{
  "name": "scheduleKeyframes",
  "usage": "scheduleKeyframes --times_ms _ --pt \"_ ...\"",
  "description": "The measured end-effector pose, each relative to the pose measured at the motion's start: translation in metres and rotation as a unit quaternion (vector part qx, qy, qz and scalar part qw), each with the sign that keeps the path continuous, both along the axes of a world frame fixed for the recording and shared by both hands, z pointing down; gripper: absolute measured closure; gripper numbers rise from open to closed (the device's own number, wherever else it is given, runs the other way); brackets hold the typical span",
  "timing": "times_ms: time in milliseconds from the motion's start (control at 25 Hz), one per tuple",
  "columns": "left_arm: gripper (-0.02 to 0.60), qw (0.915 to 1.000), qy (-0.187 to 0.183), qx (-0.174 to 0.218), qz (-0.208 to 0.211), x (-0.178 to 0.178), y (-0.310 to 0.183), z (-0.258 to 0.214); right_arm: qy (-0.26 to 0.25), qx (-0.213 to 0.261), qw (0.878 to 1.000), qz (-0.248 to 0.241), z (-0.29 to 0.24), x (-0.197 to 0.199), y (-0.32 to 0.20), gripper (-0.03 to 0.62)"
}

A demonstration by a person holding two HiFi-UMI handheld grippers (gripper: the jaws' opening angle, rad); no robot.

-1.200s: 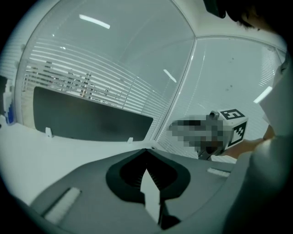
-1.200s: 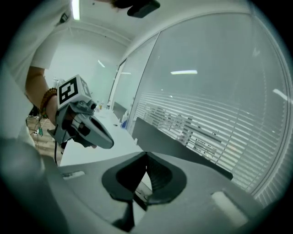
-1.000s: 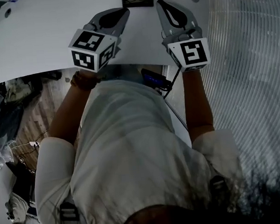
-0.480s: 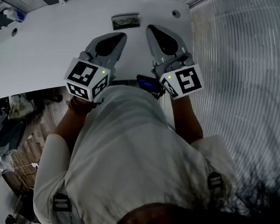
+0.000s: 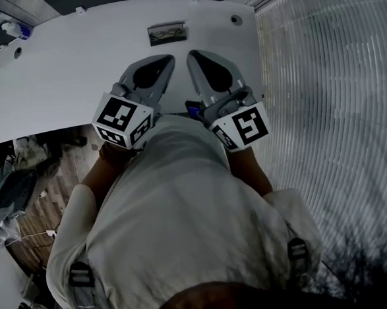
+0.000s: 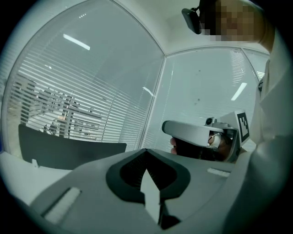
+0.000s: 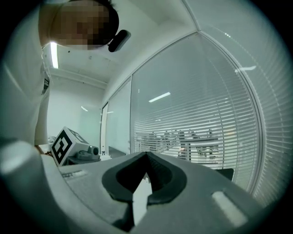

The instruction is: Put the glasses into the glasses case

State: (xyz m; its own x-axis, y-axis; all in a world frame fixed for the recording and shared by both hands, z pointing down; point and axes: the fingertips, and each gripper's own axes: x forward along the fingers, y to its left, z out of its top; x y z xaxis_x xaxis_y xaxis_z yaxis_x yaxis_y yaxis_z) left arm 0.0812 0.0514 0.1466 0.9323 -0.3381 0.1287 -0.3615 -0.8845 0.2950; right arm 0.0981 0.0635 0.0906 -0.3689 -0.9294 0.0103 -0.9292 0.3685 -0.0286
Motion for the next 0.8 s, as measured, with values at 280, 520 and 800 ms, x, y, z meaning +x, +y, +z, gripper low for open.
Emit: scheduleKeyframes --times_ms 280,520,800 --pt "0.581 0.9999 -0.004 0.013 -0.007 -0.008 -0.014 -0.006 0.001 0.002 1.0 0.005 -0.003 0.001 -0.006 0.594" --pt "0.581 0.9998 -0.003 0.012 -0.015 -0.012 -0.021 -0.006 0.003 0.002 1.0 0.001 -0.003 0.001 -0.01 0.594" --pt "0.581 0.9998 -0.008 0.013 -0.013 -0.007 -0.01 0.006 0.0 0.004 1.0 0.001 0.009 0.005 0.001 0.594"
